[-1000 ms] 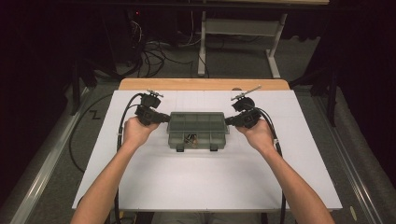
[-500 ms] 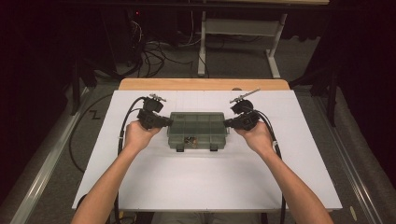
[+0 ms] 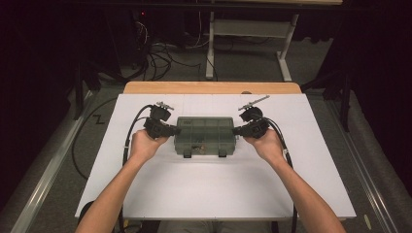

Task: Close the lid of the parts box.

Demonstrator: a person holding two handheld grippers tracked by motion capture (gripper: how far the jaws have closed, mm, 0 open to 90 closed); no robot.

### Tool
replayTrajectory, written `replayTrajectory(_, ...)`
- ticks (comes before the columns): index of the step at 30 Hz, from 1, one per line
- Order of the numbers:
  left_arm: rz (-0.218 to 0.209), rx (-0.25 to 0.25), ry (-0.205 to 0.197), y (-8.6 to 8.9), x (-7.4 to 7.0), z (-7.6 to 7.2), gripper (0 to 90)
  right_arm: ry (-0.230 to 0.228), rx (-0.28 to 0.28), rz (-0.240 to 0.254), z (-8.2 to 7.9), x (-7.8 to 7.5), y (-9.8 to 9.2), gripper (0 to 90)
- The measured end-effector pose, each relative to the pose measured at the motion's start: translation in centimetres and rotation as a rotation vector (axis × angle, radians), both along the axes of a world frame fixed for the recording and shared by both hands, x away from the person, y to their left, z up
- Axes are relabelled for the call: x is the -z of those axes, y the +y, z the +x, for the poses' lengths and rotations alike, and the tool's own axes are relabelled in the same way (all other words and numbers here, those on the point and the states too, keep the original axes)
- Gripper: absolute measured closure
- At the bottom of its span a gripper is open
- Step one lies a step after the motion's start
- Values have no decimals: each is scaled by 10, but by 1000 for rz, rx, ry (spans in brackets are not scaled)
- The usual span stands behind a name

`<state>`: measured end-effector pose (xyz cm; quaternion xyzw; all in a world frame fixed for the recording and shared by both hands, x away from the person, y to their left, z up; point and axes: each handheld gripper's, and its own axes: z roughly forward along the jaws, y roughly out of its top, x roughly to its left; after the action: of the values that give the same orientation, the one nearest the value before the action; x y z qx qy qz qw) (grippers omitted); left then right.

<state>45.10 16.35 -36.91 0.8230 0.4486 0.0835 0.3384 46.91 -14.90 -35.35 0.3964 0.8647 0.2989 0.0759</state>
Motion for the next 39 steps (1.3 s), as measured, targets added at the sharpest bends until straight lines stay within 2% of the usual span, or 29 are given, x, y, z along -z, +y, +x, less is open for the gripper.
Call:
replayTrajectory(7,19,-4,3,0,5,-2,791,2,-3,-4,-1,4,0,900)
replayTrajectory(25,-2,0,-1,-1,11,-5,782,6,-15,-14,-2,14,3,900)
replayTrajectory(33,3,5,4,-3,15,-7,780,5,-22,-43,-3,18,7,900)
replayTrajectory(39,8,7,-2,-5,15,-7,774,-1,-27,-34,-4,20,6,900)
